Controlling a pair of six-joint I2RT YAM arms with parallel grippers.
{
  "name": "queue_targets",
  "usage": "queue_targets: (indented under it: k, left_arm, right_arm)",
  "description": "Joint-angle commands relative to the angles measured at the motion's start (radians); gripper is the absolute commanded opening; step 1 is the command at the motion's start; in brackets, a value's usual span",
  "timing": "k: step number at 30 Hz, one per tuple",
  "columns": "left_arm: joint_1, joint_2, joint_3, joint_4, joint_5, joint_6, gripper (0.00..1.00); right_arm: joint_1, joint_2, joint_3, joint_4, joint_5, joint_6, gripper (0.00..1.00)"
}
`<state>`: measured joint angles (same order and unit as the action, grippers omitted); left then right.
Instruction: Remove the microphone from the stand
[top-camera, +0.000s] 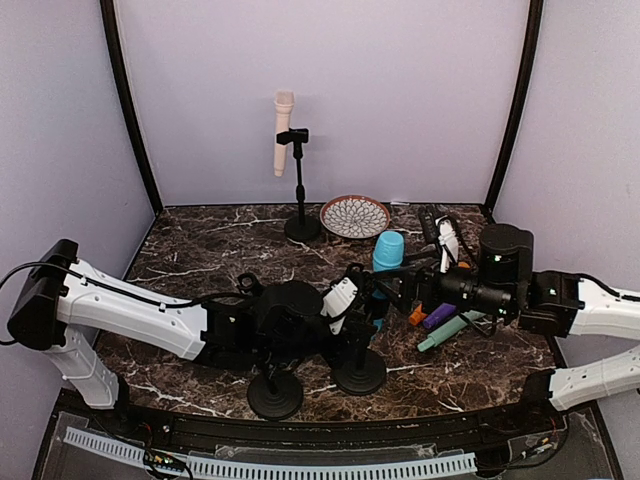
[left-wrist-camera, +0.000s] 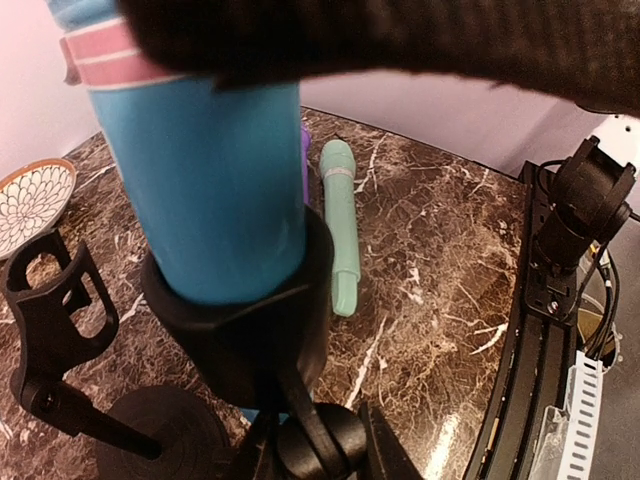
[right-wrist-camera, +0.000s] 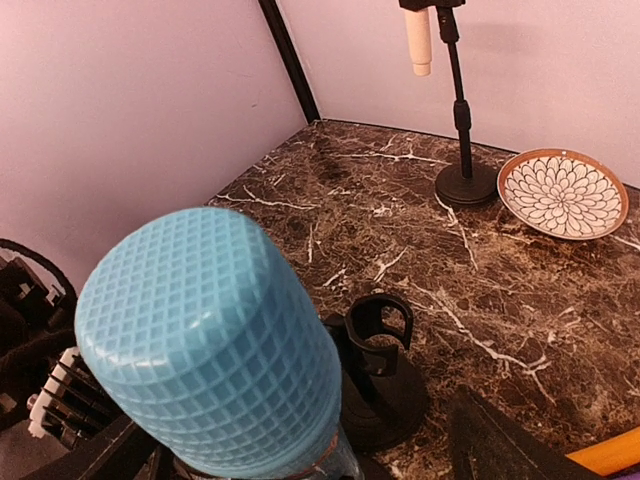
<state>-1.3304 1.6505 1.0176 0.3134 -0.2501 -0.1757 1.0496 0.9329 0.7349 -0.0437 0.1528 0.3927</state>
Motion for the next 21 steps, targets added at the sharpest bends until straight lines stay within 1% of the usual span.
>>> queue_targets:
  k: [1,4,5,9,11,16,19,21]
  left_arm:
    - [0.016,-0.04,-0.047,0.046,0.184,0.032,0.0]
    - [0.029,-0.049,-0.073,0.081,0.236,0.041,0.0]
    - [0.036,-0.05,-0.079,0.089,0.274,0.045,0.0]
    - [0.059,-0.057,-0.102,0.111,0.344,0.049,0.0]
    - [0.067,-0.058,-0.108,0.11,0.359,0.051,0.0]
    - [0.088,-0.053,-0.113,0.103,0.405,0.05,0.0]
    - [0.093,-0.042,-0.107,0.086,0.43,0.061,0.0]
    - [0.094,-0.033,-0.099,0.06,0.432,0.076,0.0]
  right_arm:
    - [-0.007,0.022,0.002,0.102,-0.023,-0.041,0.93]
    - [-0.007,0.047,-0.002,0.134,-0.02,-0.049,0.85]
    - [-0.007,0.055,-0.004,0.146,-0.019,-0.05,0.8]
    - [-0.005,0.066,-0.027,0.221,-0.036,-0.049,0.65]
    - [-0.004,0.058,-0.037,0.256,-0.053,-0.05,0.54]
    - [-0.007,0.024,-0.041,0.277,-0.13,-0.093,0.2]
    - [-0.018,0.015,-0.02,0.243,-0.197,-0.127,0.11]
    - [-0.032,0.005,-0.005,0.225,-0.224,-0.138,0.08]
